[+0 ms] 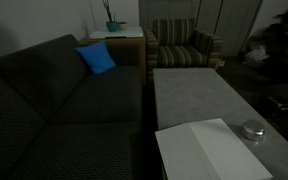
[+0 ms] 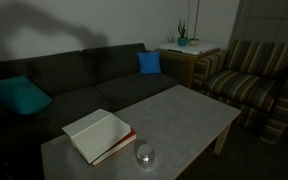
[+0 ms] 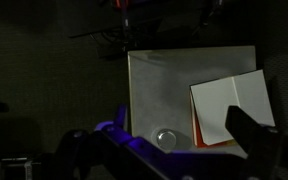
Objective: Remove the lid from the bottle, put the lid on the table, pick up the lid and put it back on the bottle
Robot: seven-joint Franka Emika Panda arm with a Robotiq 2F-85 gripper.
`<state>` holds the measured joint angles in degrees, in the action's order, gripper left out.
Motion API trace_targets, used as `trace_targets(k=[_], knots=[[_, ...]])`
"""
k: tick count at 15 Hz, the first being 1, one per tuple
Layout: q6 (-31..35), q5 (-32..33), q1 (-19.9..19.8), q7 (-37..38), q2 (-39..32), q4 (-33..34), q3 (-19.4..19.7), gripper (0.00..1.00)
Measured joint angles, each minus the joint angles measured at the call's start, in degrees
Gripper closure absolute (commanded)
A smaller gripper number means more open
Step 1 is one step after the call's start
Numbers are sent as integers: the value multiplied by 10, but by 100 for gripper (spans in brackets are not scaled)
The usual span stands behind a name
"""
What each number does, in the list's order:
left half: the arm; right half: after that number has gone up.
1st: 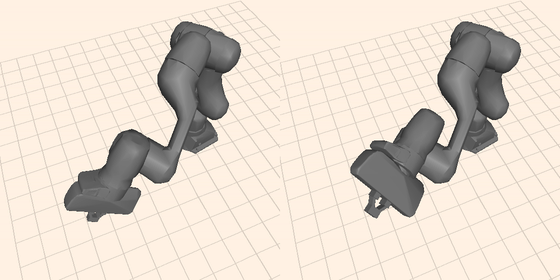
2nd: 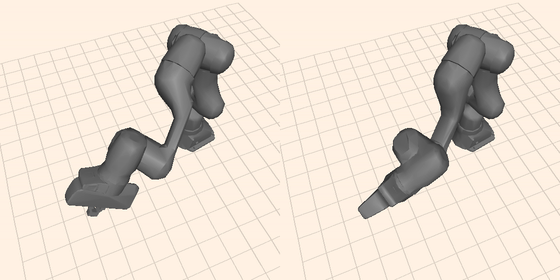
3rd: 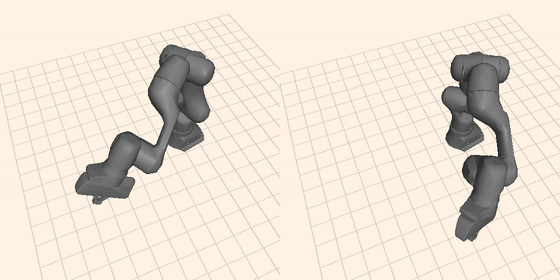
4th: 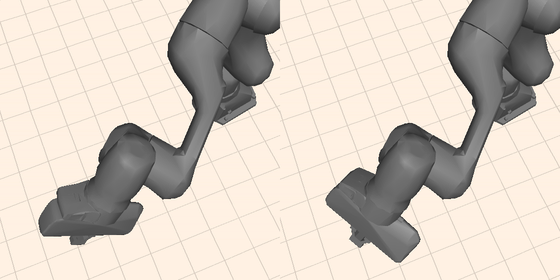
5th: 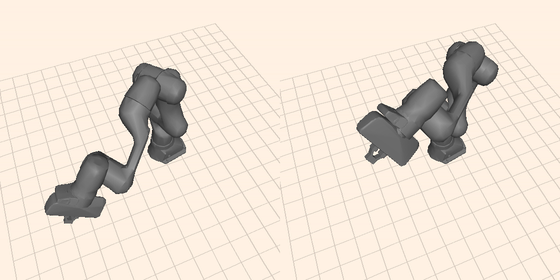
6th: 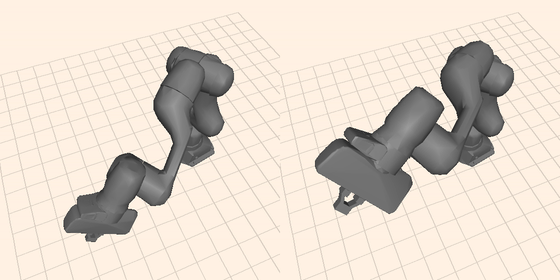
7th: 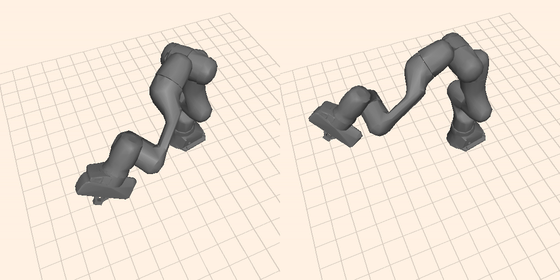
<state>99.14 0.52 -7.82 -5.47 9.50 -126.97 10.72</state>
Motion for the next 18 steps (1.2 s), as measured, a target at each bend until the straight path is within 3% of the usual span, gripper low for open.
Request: trace_targets(k=[10, 13, 18], knots=[[0, 0, 3, -18, -37, 10, -5, 0], [-2, -2, 6, -49, -105, 37, -9, 0], [-8, -24, 4, -168, -279, 130, -31, 0]])
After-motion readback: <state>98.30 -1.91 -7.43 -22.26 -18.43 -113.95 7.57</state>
